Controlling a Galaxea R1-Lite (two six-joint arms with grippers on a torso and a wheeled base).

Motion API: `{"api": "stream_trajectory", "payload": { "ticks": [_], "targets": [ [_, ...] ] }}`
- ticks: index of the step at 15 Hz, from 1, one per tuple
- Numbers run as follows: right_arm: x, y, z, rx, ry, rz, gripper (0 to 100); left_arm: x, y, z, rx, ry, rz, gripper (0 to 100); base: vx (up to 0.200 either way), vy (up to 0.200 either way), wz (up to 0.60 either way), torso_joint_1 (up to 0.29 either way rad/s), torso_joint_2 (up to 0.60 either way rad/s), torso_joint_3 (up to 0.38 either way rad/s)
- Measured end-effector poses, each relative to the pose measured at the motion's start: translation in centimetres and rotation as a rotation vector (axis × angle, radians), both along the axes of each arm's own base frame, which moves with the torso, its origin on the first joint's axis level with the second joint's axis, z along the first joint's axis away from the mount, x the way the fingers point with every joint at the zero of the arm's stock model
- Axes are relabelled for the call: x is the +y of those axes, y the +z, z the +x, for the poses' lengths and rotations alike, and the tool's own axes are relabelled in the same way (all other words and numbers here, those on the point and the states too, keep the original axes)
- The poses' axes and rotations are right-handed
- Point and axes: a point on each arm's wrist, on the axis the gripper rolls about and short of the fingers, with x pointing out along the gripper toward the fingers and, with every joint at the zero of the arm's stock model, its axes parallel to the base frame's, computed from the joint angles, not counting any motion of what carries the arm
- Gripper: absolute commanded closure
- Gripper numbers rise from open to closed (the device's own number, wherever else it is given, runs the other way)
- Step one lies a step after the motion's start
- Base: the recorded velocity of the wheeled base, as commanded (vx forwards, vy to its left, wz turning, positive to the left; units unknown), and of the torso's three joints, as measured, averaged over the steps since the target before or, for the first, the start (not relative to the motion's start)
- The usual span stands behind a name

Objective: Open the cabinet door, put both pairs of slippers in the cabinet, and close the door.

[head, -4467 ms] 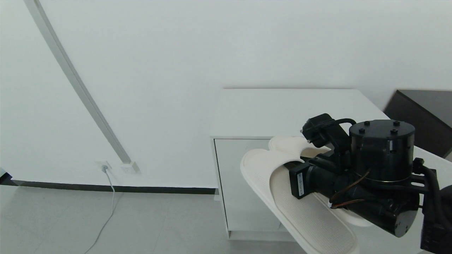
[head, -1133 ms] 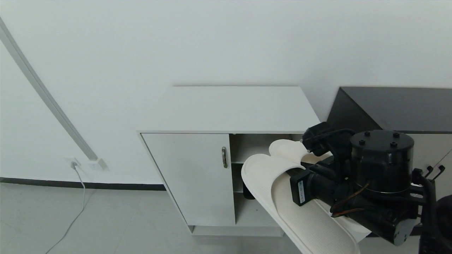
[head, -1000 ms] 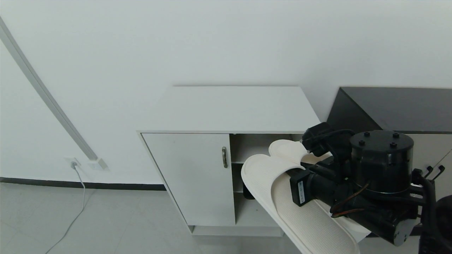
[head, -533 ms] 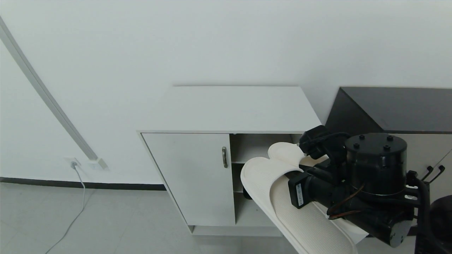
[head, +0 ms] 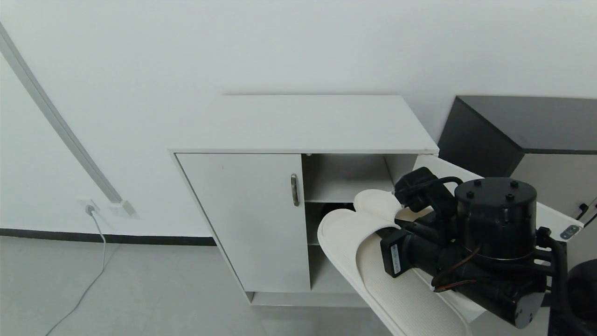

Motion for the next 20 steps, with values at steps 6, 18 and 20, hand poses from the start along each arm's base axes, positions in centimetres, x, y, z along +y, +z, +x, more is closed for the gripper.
{"api": "stream_trajectory", "payload": {
  "ticks": [6,18,20],
  "targets": [
    [0.14,-0.15,-0.03,0.003,0.003,-0.004,100,0.00,0.00,0.00,0.000,0.000,0.000,100,0.000,0.000,0.00,-0.198,0.51,0.317],
    [0.12,-0.32,-0.05,0.007,0.003,-0.009,100,0.00,0.00,0.00,0.000,0.000,-0.001,100,0.000,0.000,0.00,-0.123,0.47,0.341],
    [0.11,-0.36,-0.06,0.008,0.003,-0.010,100,0.00,0.00,0.00,0.000,0.000,-0.001,100,0.000,0.000,0.00,-0.036,0.44,0.393]
  ]
}}
